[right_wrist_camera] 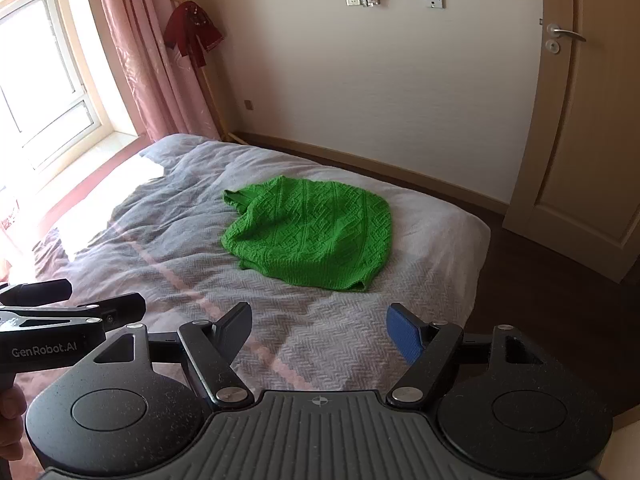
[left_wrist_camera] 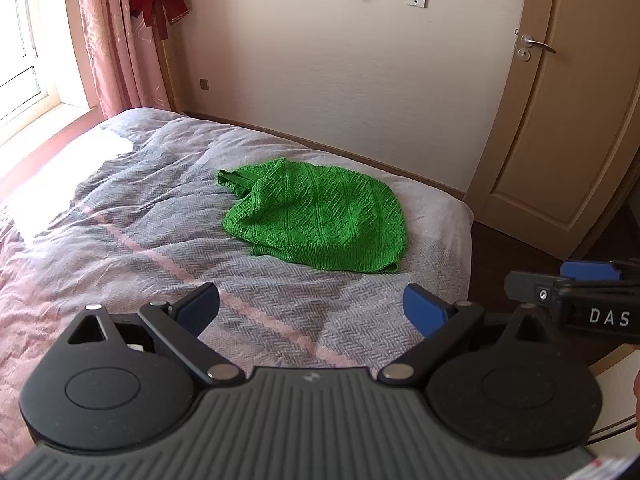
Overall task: Fold clothes
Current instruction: 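Move both grippers toward the crumpled green knitted vest on the bed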
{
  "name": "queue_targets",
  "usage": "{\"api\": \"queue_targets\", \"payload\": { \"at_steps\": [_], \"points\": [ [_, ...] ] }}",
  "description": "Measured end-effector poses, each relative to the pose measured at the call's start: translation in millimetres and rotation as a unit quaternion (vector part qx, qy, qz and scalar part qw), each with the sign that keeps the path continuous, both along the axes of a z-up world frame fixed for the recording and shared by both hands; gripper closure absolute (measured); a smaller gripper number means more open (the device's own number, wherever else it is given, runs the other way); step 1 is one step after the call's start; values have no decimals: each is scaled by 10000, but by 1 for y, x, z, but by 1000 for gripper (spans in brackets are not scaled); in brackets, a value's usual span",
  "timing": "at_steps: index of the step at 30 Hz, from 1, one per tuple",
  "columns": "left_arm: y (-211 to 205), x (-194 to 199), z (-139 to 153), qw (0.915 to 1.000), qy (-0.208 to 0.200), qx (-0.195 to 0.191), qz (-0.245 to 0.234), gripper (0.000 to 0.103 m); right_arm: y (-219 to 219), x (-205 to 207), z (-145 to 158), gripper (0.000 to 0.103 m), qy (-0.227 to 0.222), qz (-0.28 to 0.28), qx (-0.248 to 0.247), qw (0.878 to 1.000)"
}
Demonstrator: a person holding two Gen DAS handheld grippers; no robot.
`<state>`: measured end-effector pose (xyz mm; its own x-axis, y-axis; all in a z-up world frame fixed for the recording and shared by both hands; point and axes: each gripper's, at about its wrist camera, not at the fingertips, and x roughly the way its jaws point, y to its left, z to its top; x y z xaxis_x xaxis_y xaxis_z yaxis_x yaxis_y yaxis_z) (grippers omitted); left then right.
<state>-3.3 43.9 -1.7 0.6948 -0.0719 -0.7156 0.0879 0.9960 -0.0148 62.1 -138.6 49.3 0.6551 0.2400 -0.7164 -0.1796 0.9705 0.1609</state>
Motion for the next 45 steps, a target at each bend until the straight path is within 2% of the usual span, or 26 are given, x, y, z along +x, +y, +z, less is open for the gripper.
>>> {"api": "queue_targets", "payload": {
  "at_steps": [13, 26, 35, 45],
  "points": [
    [17, 5, -6, 9999, 78, -31, -61, 6, 17, -3, -8, 32, 84, -139, -106, 9998],
    [25, 26, -16, 9998, 171, -35, 78, 6, 28, 20, -19, 32, 247, -74, -140, 9996],
    [28, 60, -33, 9985, 426, -131, 329, 6, 29, 55, -34, 32, 266, 107, -111, 9995],
    [22, 133, -84, 9934, 804, -322, 748, 7, 7, 137, -83, 32, 468, 351, 73, 9983]
  ]
}}
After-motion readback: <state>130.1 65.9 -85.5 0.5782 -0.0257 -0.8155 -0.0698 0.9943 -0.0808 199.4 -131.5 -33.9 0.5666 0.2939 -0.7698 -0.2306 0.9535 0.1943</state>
